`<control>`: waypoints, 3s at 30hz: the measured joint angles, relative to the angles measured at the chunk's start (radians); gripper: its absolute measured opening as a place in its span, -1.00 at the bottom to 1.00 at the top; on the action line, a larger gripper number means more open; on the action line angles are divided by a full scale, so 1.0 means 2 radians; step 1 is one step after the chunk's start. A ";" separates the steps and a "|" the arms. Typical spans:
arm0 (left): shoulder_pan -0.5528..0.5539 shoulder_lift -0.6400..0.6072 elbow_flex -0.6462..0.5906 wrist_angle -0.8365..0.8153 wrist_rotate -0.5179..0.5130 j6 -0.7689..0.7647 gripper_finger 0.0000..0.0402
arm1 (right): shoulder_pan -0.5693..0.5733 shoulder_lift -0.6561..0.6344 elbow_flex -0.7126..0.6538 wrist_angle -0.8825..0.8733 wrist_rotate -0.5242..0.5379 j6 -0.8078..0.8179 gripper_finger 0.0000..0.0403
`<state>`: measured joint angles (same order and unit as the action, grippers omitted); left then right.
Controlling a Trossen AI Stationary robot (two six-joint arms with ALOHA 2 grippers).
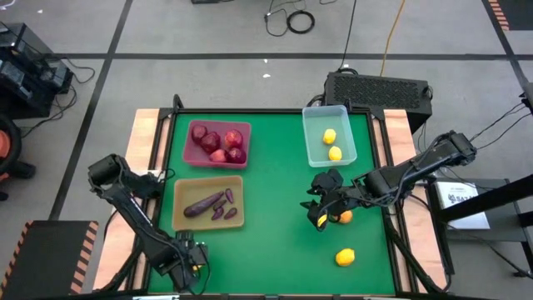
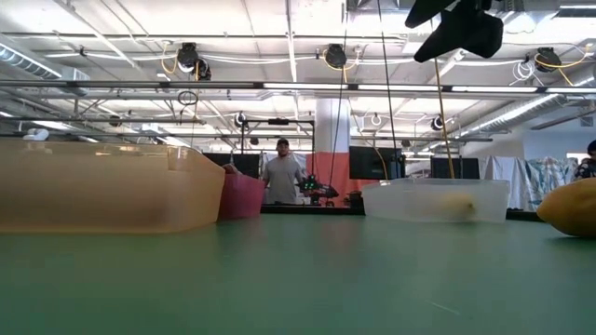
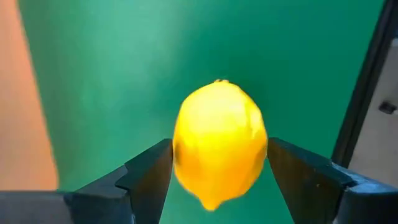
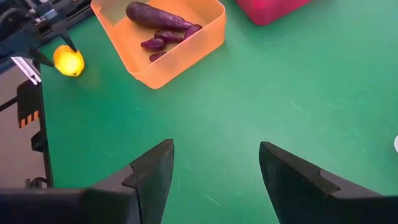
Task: Sort produce into baskets
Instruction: Put the lemon into the transparent bin
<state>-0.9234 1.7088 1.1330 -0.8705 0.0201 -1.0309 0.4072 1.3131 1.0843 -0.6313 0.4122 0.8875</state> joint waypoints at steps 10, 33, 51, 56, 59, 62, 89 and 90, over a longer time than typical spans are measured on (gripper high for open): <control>0.003 -0.001 -0.058 0.070 0.025 -0.013 0.33 | 0.000 0.000 0.000 0.001 0.000 -0.003 0.12; 0.194 -0.035 0.069 0.103 0.200 0.223 0.06 | 0.027 0.000 0.000 -0.105 -0.057 0.025 0.12; 0.526 0.075 0.165 0.566 0.038 0.314 0.07 | 0.114 0.000 0.000 -0.176 -0.023 0.107 0.12; 0.559 0.147 0.172 0.673 0.016 0.281 0.07 | 0.130 0.000 0.000 -0.184 -0.023 0.153 0.12; 0.575 0.199 0.205 0.679 -0.004 0.250 0.07 | 0.134 0.000 0.000 -0.184 -0.024 0.190 0.12; 0.585 0.248 0.243 0.661 -0.005 0.232 0.07 | 0.138 0.000 0.000 -0.180 -0.023 0.236 0.12; 0.574 0.325 0.410 0.545 -0.027 0.420 0.54 | 0.193 0.000 0.000 -0.205 0.047 0.389 0.12; 0.572 0.325 0.425 0.516 -0.027 0.434 0.54 | 0.193 -0.001 0.000 -0.208 0.047 0.389 0.12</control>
<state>0.2200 2.3585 1.9835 0.1617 -0.0349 -0.1621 0.7940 1.3115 1.0843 -1.0464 0.5064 1.6646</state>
